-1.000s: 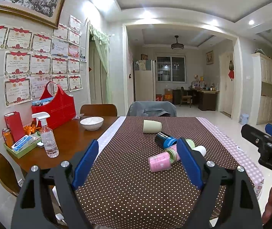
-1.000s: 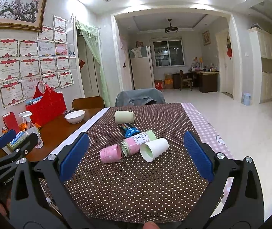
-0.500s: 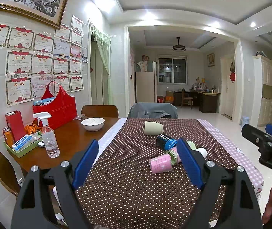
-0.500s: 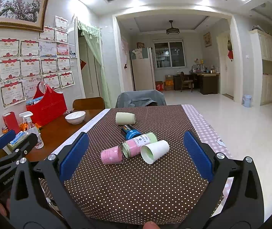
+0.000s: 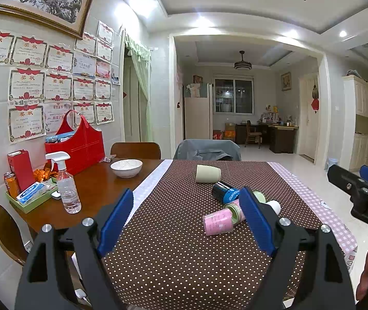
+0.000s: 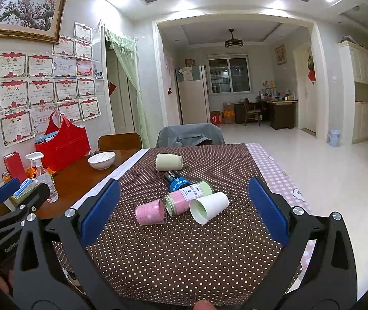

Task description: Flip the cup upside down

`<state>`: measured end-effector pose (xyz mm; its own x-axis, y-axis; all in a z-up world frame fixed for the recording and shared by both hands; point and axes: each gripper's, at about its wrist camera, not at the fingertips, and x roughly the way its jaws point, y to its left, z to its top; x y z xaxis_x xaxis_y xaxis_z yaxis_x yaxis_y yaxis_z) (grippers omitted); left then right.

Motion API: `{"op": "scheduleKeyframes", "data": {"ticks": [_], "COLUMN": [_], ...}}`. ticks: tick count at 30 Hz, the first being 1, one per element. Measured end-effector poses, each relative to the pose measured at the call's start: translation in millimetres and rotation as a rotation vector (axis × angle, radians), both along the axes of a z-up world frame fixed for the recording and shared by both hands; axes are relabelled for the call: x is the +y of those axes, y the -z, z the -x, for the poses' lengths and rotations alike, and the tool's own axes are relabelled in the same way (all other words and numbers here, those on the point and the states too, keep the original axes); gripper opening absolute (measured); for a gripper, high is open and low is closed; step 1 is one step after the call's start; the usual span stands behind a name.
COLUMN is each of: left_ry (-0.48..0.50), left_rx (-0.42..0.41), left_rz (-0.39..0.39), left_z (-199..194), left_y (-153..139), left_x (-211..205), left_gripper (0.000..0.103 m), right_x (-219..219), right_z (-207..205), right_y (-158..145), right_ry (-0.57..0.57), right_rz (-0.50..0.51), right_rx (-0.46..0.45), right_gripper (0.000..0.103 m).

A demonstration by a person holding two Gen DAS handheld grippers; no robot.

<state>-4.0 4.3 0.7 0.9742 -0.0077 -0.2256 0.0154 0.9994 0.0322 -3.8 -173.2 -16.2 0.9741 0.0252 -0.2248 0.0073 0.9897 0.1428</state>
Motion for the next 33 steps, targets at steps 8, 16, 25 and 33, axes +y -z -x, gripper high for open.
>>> {"op": "scheduleKeyframes", "data": {"ticks": [8, 16, 25, 33], "left_ry": [0.002, 0.001, 0.025, 0.04], "left_rx": [0.002, 0.021, 0.071, 0.165], "left_rz": [0.0, -0.009, -0.046, -0.083], "left_z": [-0.2, -12.4, -54.5, -118.3], "left_y": [0.1, 3.6, 13.3, 26.1], "left_x": [0.3, 2.2, -6.6, -14.7], "left_gripper": [0.083, 0.083, 0.083, 0.083], "right_x": [-0.4, -3.9, -5.1, -22.6], "right_z": [-3.4, -17.9, -57.4, -105.1], "right_y": [-2.0, 2.0, 13.6, 29.7], "right_ry": [-0.005, -0.008, -0.025, -0.029], "right_rz": [0.003, 0.011, 0.042, 0.04], "right_rx": [0.004, 0.024, 0.076, 0.154], "right_gripper": [0.097, 0.097, 0.097, 0.097]}}
